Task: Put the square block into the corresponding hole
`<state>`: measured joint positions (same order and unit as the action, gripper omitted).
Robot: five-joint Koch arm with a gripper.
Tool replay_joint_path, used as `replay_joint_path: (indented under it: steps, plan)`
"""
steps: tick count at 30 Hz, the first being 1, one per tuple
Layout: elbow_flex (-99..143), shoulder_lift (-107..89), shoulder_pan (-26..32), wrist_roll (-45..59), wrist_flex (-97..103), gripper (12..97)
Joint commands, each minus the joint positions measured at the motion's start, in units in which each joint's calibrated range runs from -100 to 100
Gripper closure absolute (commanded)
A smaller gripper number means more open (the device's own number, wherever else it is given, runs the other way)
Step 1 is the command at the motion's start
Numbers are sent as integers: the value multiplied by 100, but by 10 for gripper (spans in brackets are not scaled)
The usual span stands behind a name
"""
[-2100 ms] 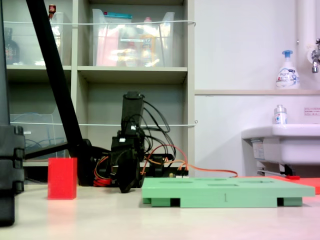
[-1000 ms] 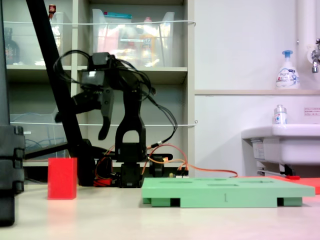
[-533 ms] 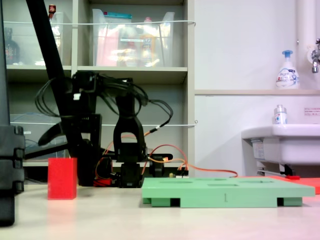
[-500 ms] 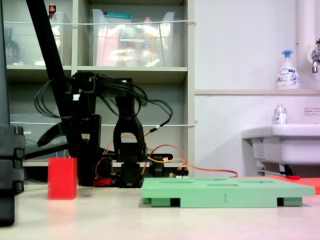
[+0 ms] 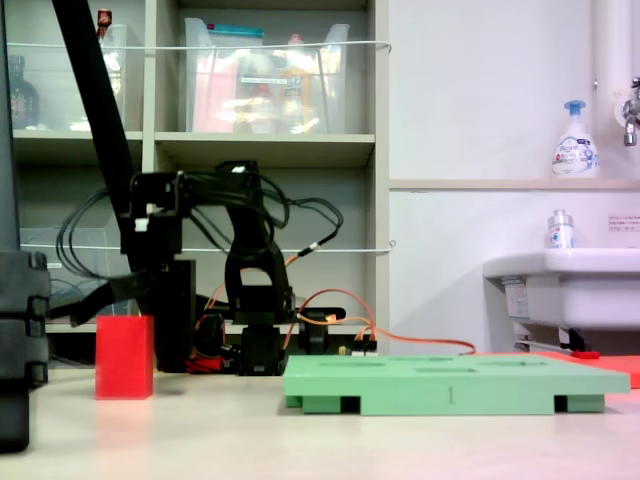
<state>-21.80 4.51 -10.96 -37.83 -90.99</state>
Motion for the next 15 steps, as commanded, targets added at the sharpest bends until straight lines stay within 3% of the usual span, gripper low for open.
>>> replay_joint_path:
  steps: [1, 9, 15]
  plan:
    - [-222, -46, -5, 34, -5, 370]
    - [-163, -46, -5, 29, -15, 620]
    - [-43, -60, 15, 15, -53, 628]
